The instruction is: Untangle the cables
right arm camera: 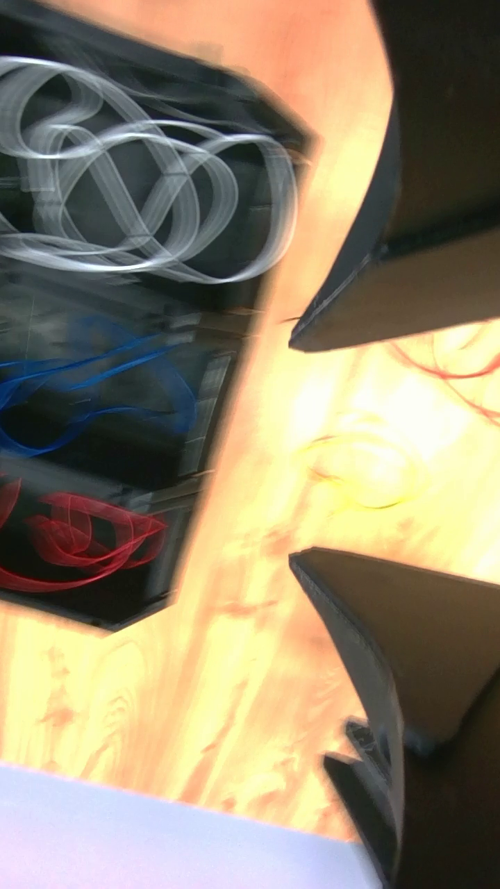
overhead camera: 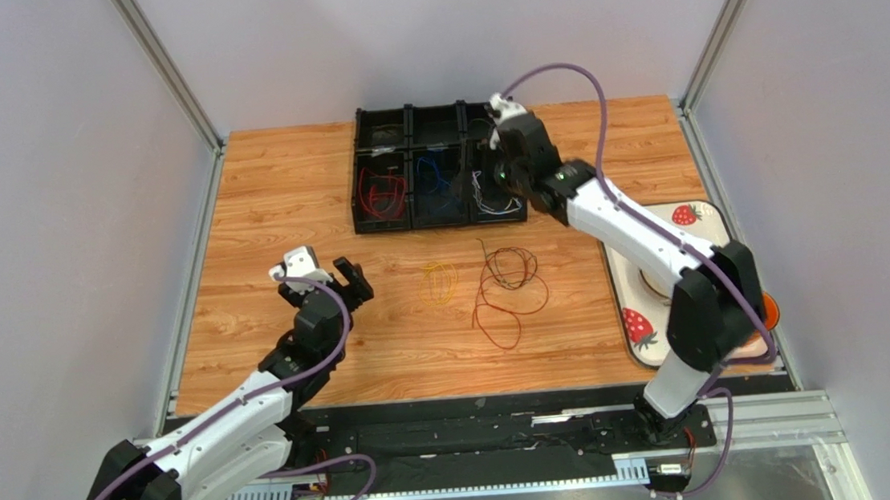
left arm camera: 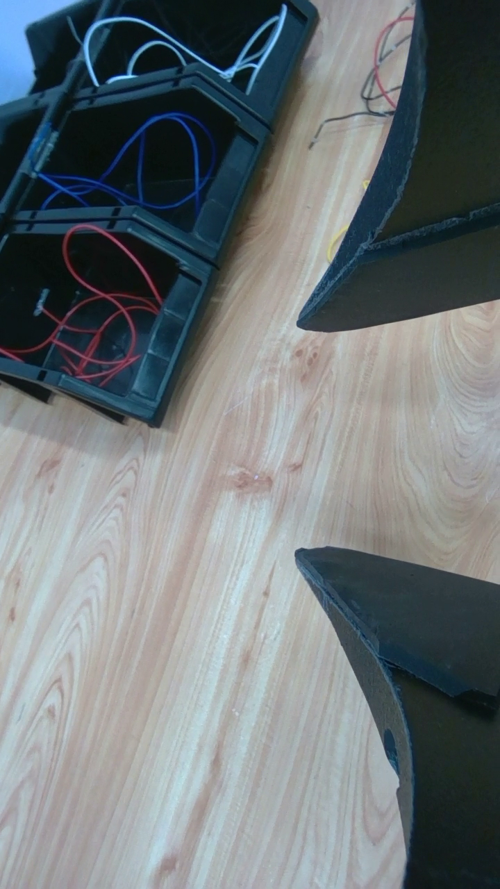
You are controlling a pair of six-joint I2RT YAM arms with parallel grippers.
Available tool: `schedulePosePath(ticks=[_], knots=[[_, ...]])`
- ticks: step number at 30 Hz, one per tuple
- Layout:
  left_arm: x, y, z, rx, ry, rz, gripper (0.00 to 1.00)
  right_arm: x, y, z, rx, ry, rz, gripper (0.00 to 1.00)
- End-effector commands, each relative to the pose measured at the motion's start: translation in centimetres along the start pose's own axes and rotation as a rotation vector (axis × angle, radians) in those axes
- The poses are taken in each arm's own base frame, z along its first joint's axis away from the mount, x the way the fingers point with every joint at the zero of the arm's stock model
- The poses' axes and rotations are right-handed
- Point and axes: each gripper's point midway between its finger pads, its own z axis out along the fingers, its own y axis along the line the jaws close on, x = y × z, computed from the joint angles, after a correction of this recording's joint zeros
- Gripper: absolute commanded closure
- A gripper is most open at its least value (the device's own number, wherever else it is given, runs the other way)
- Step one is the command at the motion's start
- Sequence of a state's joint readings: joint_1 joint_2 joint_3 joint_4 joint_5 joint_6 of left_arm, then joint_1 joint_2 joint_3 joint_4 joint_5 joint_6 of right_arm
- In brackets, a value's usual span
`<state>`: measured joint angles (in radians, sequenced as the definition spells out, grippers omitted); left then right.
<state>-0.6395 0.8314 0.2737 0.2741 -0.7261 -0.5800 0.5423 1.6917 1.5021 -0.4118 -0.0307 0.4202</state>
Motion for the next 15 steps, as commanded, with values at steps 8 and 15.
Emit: schedulePosePath(ticks=[8, 15], knots=[[0.1, -9.1, 0.4, 0.306, 0.168, 0.119, 0.22, 10.7, -5.4, -0.3, 0.035, 0.154, 0.232, 0.13], [5.5, -16.0, -1.7, 0.44, 0.364, 0.319, 0.21, 14.1, -8.4, -1.4, 0.172, 0.166, 0.218, 0.19]])
